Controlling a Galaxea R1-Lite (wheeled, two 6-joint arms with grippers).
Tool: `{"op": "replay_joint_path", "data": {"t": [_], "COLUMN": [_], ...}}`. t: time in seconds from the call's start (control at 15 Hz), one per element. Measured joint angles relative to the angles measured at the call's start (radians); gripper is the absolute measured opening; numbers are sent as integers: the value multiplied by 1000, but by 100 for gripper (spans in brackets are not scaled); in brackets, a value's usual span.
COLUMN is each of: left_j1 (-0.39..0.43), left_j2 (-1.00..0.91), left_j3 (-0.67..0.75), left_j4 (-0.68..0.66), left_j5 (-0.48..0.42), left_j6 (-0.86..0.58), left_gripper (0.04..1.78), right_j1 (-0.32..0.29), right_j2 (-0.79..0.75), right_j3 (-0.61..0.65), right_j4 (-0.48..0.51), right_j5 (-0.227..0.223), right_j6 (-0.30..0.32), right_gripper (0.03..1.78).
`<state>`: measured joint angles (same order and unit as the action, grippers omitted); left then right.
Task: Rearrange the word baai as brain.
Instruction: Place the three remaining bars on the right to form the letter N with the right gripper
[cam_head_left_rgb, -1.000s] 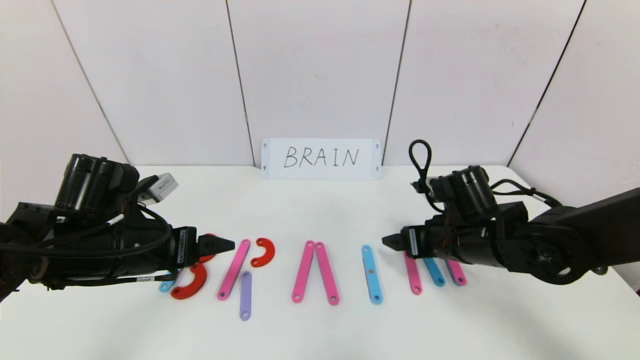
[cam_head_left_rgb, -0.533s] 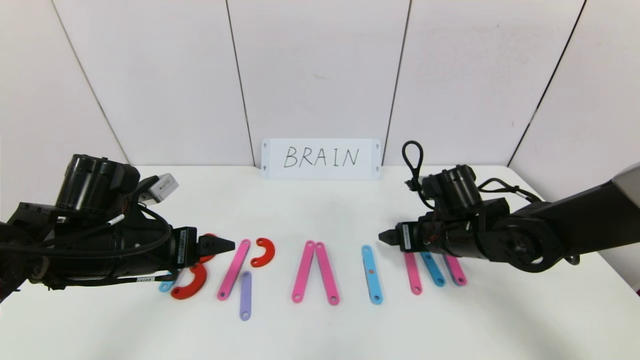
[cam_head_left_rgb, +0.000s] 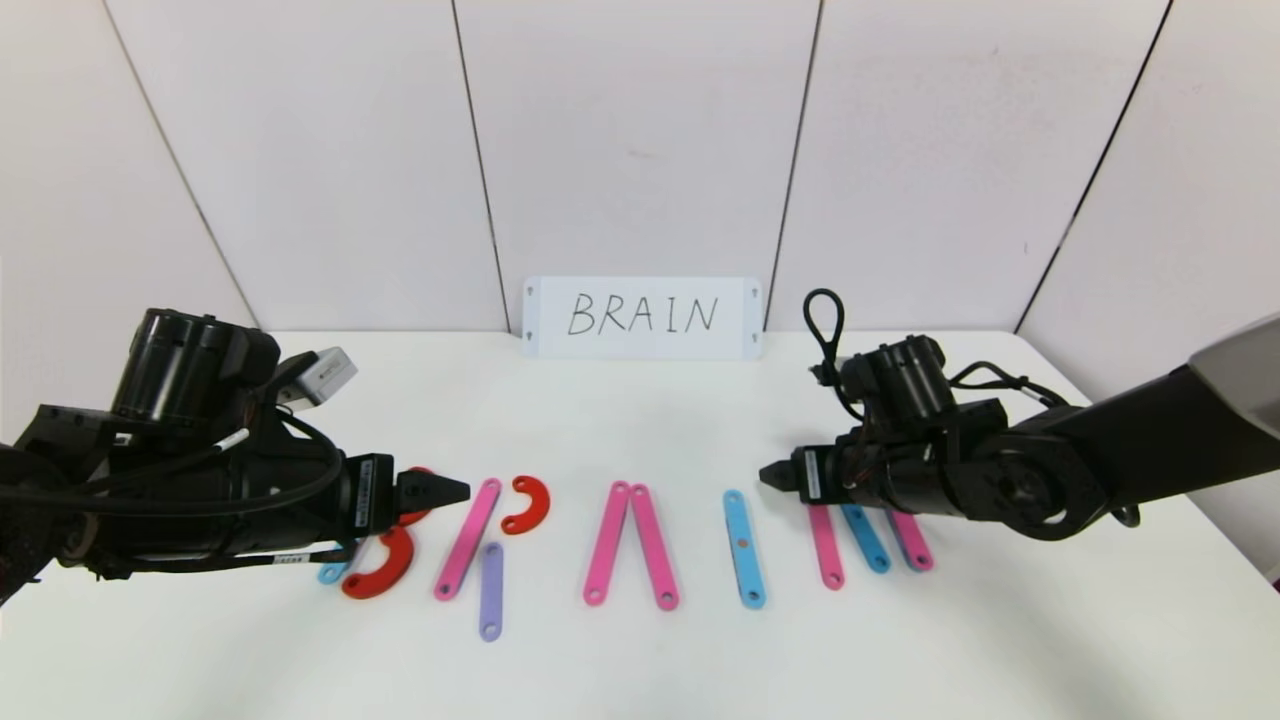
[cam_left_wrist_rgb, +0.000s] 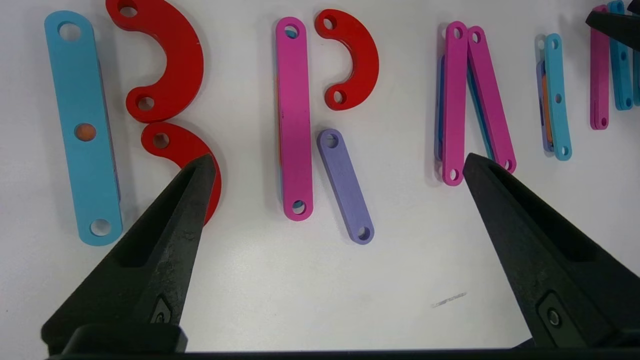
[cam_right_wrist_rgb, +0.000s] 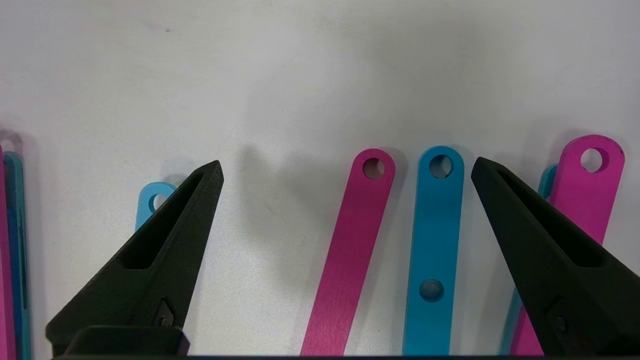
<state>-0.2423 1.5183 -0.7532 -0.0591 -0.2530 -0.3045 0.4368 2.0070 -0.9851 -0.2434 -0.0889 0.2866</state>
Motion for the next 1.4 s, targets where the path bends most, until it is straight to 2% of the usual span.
{"op": "replay_joint_path", "data": {"t": [0.47, 1.4], "left_j1": [0, 0], "left_j2": [0, -4], "left_j3": [0, 1], "left_j4": [0, 0], "left_j5": [0, -1], "left_j6": [0, 0], "left_gripper": [173, 173], "right_j1": [-2, 40], "right_j2": [9, -9], "right_j3": [1, 7], "right_j4": [0, 10], "right_j5": [2, -10], "right_j6": [0, 22], "right_gripper": [174, 174]}}
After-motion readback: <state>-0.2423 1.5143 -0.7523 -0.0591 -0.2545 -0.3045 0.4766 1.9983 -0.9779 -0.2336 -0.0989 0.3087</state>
